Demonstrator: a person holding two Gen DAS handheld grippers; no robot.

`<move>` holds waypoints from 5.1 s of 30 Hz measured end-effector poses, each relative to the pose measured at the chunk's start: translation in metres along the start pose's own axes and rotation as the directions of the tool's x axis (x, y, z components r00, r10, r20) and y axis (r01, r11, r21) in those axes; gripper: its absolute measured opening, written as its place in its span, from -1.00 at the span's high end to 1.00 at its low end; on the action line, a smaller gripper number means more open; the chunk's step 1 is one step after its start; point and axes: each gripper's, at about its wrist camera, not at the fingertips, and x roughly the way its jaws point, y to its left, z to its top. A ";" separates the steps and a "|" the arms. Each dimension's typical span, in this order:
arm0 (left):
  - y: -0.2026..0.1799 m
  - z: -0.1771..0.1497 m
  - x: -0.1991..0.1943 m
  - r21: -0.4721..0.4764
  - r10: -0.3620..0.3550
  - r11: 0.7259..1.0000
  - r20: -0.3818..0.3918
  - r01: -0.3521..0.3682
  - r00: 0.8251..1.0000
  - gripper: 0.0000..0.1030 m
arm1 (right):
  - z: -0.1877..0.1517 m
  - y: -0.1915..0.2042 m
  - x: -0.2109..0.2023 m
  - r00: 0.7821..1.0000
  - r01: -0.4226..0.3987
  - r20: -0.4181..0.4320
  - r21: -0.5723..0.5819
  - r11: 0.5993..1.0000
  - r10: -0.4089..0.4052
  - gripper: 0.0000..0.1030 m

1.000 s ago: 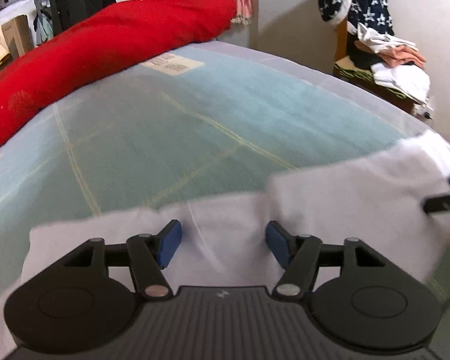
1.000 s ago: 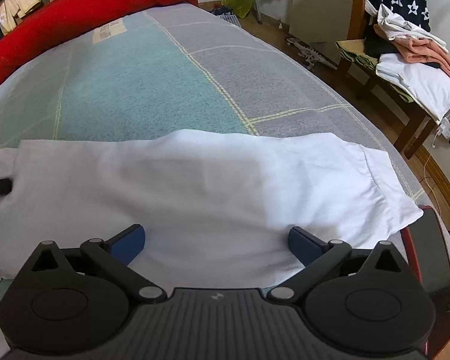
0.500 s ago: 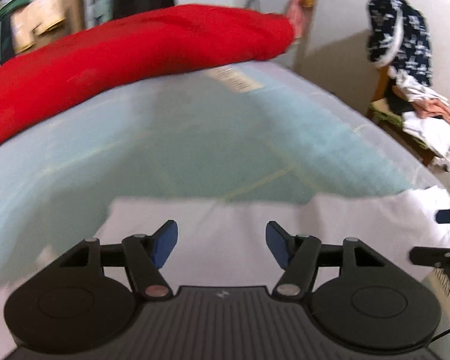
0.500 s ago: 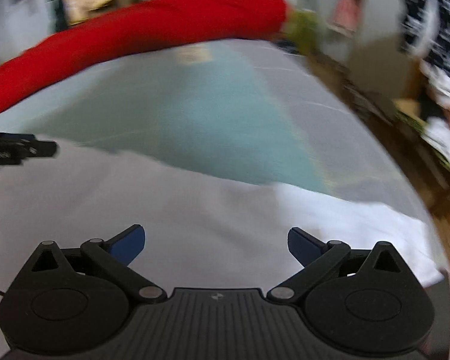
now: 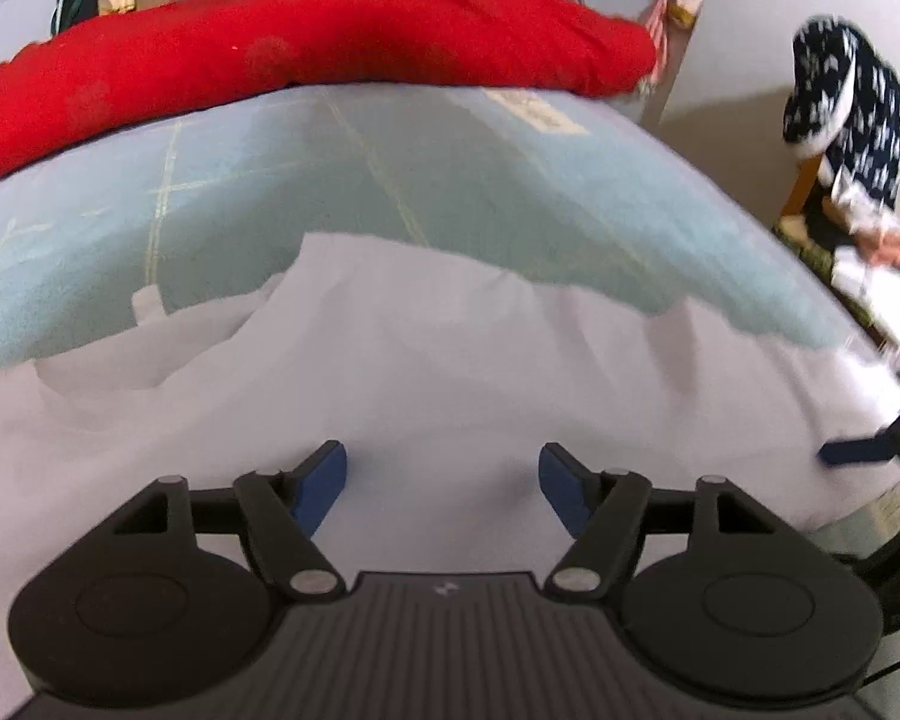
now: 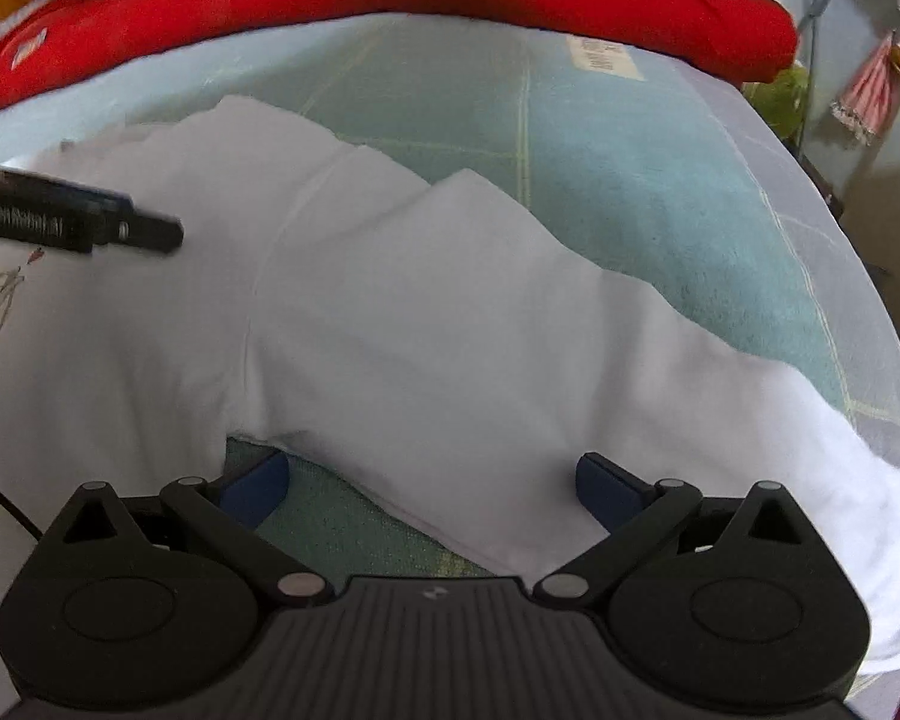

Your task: Fold clothes

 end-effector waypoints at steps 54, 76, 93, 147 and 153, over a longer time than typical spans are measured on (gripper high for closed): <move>0.304 -0.010 -0.117 -0.287 0.120 0.952 0.022 -0.109 0.993 -0.33 | 0.194 0.351 0.070 0.747 -0.664 -0.360 -0.441 0.604 0.559 -0.99; 0.215 -0.002 -0.050 0.049 -0.295 0.946 -0.285 0.321 0.912 0.13 | 0.109 0.282 0.030 0.868 -0.494 -0.222 -0.303 0.815 0.444 -0.98; 0.223 0.017 -0.058 0.078 -0.296 0.945 -0.214 0.318 0.931 0.91 | 0.093 0.276 0.033 0.884 -0.464 -0.184 -0.253 0.849 0.429 -0.98; 0.254 0.057 -0.011 0.074 -0.013 0.997 -0.107 0.021 0.994 0.73 | 0.248 0.126 0.111 0.988 -0.137 0.028 -0.271 0.953 0.150 0.73; 0.249 0.052 -0.046 0.019 -0.128 0.991 -0.101 0.130 0.987 0.72 | 0.221 0.164 0.076 0.959 -0.274 -0.020 -0.293 0.916 0.281 0.50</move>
